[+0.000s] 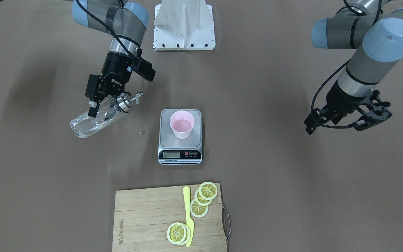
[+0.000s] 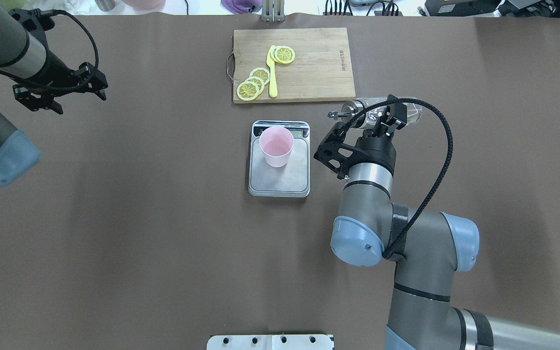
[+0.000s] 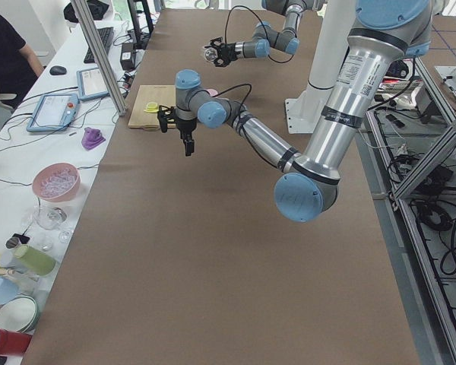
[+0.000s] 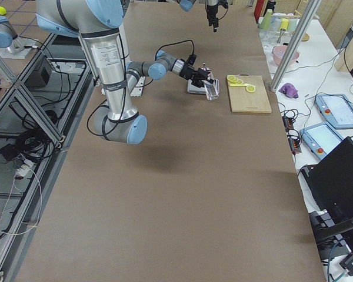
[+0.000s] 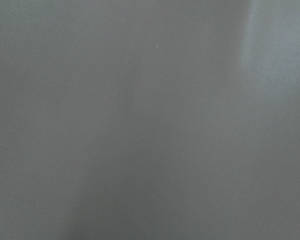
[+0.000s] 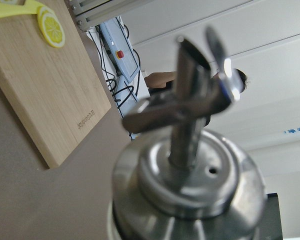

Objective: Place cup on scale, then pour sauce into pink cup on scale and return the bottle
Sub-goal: 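Bring the bottle spout over the pink cup with the right gripper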

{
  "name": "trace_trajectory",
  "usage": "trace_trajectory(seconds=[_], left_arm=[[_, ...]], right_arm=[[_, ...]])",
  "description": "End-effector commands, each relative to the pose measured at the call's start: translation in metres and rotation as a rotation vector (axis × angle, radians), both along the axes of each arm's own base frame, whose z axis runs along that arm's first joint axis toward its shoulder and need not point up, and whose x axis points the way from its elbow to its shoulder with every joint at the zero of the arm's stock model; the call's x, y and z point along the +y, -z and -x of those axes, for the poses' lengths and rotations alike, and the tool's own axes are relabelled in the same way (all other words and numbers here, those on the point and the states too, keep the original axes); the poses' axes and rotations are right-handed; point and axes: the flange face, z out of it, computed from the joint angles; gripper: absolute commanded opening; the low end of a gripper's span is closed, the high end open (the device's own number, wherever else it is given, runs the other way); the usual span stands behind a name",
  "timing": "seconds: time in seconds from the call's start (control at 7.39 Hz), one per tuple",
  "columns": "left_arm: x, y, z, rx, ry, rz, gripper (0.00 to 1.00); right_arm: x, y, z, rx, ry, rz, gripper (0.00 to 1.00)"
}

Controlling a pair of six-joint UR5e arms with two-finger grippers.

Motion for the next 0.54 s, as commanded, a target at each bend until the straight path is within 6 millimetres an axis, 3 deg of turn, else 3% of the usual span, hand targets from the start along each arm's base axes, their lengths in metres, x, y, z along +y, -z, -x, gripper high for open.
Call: trace_trajectory(seconds=[0.0, 0.41], left_arm=[[-0.001, -0.004, 0.0, -0.004, 0.002, 0.006, 0.99], [0.005, -0.018, 0.003, 0.005, 0.0, -0.004, 0.99]], right_arm=[[0.003, -0.012, 0.014, 0.075, -0.013, -0.033, 0.0], [0.002, -0.026, 0.037, 0.165, -0.029, -0.07, 0.0]])
